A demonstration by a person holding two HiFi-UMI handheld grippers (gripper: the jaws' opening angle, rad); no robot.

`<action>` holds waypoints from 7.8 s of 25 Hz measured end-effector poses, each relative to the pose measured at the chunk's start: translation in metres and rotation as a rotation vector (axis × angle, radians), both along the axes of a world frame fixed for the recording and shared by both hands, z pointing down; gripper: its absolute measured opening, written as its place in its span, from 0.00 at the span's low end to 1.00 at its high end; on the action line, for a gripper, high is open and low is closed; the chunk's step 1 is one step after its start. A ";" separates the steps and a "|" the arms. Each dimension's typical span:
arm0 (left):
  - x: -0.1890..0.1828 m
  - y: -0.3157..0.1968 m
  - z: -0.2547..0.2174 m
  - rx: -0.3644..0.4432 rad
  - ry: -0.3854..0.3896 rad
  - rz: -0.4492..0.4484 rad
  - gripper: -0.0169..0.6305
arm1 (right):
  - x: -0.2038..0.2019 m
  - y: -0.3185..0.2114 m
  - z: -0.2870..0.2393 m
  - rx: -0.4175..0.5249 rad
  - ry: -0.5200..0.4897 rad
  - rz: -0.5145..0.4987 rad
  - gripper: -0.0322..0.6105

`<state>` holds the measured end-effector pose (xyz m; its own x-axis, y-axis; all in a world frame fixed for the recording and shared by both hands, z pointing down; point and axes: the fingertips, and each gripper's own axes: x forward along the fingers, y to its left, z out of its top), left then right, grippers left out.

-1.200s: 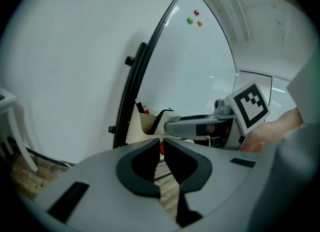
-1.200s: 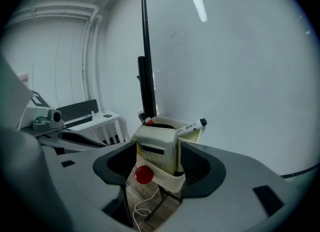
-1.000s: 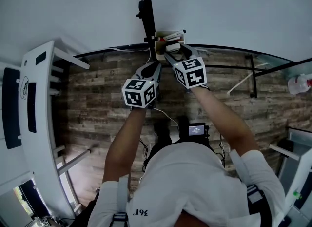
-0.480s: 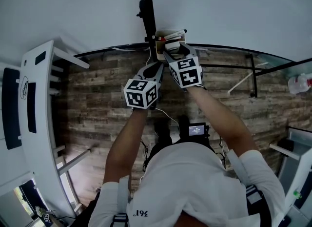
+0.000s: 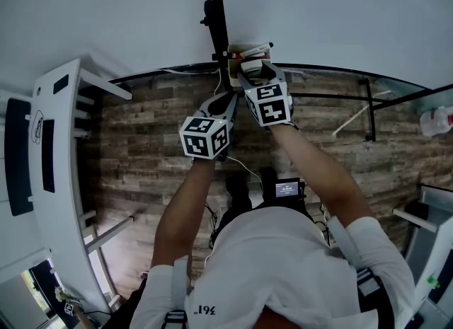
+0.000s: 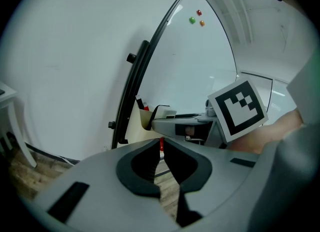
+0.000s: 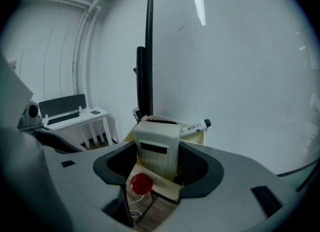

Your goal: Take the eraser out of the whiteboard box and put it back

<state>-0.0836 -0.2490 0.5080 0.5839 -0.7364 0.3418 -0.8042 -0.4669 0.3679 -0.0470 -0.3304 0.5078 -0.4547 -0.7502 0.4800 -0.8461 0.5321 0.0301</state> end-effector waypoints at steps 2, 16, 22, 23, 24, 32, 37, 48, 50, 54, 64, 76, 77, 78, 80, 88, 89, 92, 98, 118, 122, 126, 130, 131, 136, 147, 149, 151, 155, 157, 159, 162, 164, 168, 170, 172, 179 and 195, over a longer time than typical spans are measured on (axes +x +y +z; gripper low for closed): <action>0.001 0.001 0.000 -0.003 0.001 0.001 0.04 | 0.000 0.000 0.000 -0.005 0.001 -0.003 0.47; 0.004 0.005 -0.004 -0.003 0.011 0.001 0.04 | 0.007 0.004 -0.006 0.017 -0.032 -0.026 0.47; 0.002 0.005 -0.014 0.011 0.012 -0.007 0.04 | 0.010 0.007 -0.023 0.053 -0.042 -0.046 0.47; 0.002 0.006 -0.014 0.010 0.010 -0.007 0.04 | 0.010 0.008 -0.025 0.058 -0.040 -0.054 0.47; 0.002 0.007 -0.015 0.010 0.008 -0.007 0.04 | 0.011 0.010 -0.027 0.064 -0.038 -0.060 0.47; 0.001 0.009 -0.037 0.044 0.005 -0.009 0.04 | 0.013 0.019 -0.050 0.106 -0.047 -0.080 0.47; 0.004 0.014 -0.055 0.074 0.005 -0.003 0.04 | 0.012 0.027 -0.072 0.144 -0.061 -0.100 0.47; -0.002 0.023 -0.079 0.133 0.005 -0.009 0.04 | 0.019 0.039 -0.106 0.208 -0.072 -0.116 0.47; -0.002 0.025 -0.086 0.147 0.010 -0.011 0.04 | 0.020 0.042 -0.114 0.224 -0.072 -0.119 0.47; -0.002 0.028 -0.099 0.173 0.016 -0.008 0.04 | 0.023 0.048 -0.128 0.247 -0.082 -0.124 0.47; -0.004 0.040 -0.130 0.218 0.042 -0.008 0.04 | 0.032 0.062 -0.152 0.267 -0.101 -0.135 0.47; 0.006 0.065 -0.159 0.265 0.073 0.025 0.04 | 0.047 0.091 -0.176 0.279 -0.149 -0.163 0.47; 0.007 0.067 -0.161 0.267 0.076 0.026 0.04 | 0.048 0.093 -0.179 0.282 -0.154 -0.165 0.47; 0.008 0.069 -0.162 0.269 0.079 0.028 0.04 | 0.049 0.096 -0.182 0.285 -0.158 -0.167 0.47; 0.010 0.073 -0.165 0.273 0.085 0.032 0.04 | 0.052 0.102 -0.187 0.293 -0.164 -0.174 0.47; 0.013 0.092 -0.170 0.275 0.101 0.050 0.04 | 0.065 0.122 -0.205 0.323 -0.189 -0.172 0.47; 0.012 0.093 -0.171 0.274 0.102 0.050 0.04 | 0.066 0.124 -0.207 0.326 -0.195 -0.170 0.47; 0.011 0.097 -0.171 0.274 0.108 0.047 0.04 | 0.070 0.128 -0.213 0.337 -0.210 -0.168 0.47; 0.010 0.107 -0.177 0.288 0.118 0.052 0.04 | 0.076 0.140 -0.226 0.357 -0.241 -0.168 0.47; 0.008 0.152 -0.172 0.251 0.182 0.044 0.04 | 0.097 0.188 -0.244 0.365 -0.345 -0.164 0.47; 0.010 0.160 -0.167 0.237 0.182 0.052 0.04 | 0.103 0.195 -0.244 0.355 -0.362 -0.152 0.47; 0.011 0.167 -0.165 0.237 0.186 0.060 0.04 | 0.105 0.202 -0.240 0.343 -0.370 -0.148 0.47; 0.012 0.173 -0.160 0.224 0.195 0.061 0.04 | 0.107 0.208 -0.233 0.322 -0.376 -0.142 0.47; 0.012 0.174 -0.158 0.217 0.196 0.059 0.04 | 0.107 0.209 -0.231 0.316 -0.378 -0.141 0.47; 0.015 0.183 -0.147 0.189 0.202 0.063 0.04 | 0.110 0.218 -0.219 0.278 -0.384 -0.131 0.47; 0.017 0.194 -0.131 0.137 0.209 0.074 0.04 | 0.117 0.232 -0.193 0.215 -0.357 -0.113 0.47; 0.018 0.198 -0.127 0.129 0.211 0.080 0.04 | 0.119 0.235 -0.187 0.205 -0.355 -0.108 0.47; 0.018 0.201 -0.124 0.126 0.206 0.083 0.04 | 0.119 0.238 -0.182 0.194 -0.354 -0.105 0.47; 0.016 0.205 -0.117 0.120 0.205 0.088 0.04 | 0.118 0.242 -0.174 0.177 -0.350 -0.105 0.47; 0.013 0.207 -0.113 0.094 0.202 0.067 0.04 | 0.117 0.243 -0.169 0.163 -0.351 -0.104 0.47; 0.012 0.210 -0.111 0.076 0.201 0.054 0.04 | 0.116 0.244 -0.165 0.146 -0.356 -0.104 0.47; 0.013 0.214 -0.108 0.065 0.202 0.057 0.04 | 0.114 0.248 -0.159 0.126 -0.355 -0.106 0.47; 0.014 0.216 -0.105 0.059 0.203 0.059 0.04 | 0.113 0.249 -0.152 0.111 -0.353 -0.104 0.47; 0.014 0.216 -0.101 0.048 0.203 0.064 0.04 | 0.110 0.250 -0.140 0.084 -0.350 -0.104 0.47; 0.015 0.216 -0.099 0.044 0.204 0.065 0.04 | 0.109 0.252 -0.137 0.075 -0.350 -0.107 0.47; 0.014 0.216 -0.099 0.042 0.205 0.066 0.04 | 0.109 0.253 -0.135 0.069 -0.350 -0.104 0.47; 0.013 0.212 -0.098 0.039 0.207 0.065 0.04 | 0.112 0.248 -0.131 0.063 -0.346 -0.084 0.47; 0.003 0.192 -0.099 0.050 0.193 0.048 0.04 | 0.111 0.225 -0.137 0.092 -0.341 -0.084 0.47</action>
